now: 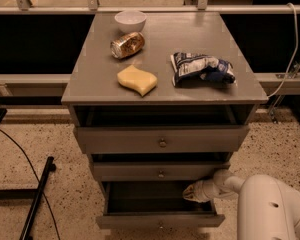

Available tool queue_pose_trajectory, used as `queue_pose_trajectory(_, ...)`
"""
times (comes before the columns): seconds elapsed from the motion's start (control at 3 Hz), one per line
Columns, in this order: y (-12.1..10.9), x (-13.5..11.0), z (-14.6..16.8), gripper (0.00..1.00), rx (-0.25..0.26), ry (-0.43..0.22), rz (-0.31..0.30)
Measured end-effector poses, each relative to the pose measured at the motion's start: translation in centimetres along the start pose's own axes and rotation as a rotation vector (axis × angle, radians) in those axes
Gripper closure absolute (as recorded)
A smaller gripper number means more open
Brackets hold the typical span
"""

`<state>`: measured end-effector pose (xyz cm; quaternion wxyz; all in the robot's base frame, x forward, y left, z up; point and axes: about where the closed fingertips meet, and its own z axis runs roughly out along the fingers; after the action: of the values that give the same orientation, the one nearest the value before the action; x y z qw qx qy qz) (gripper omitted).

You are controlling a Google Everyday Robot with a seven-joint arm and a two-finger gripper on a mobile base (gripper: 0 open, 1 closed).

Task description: Open bottom drawer

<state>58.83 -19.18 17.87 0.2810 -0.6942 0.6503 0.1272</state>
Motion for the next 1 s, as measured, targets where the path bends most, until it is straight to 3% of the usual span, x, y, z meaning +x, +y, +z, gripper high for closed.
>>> queue_pose_trajectory(0.67, 1.0, -0.4, 0.8, 0.12, -0.013, 0.023, -0.012)
queue_pose_trajectory(1.0, 2.3, -0.8, 0.9, 0.07, -0.019, 0.045, -0.019)
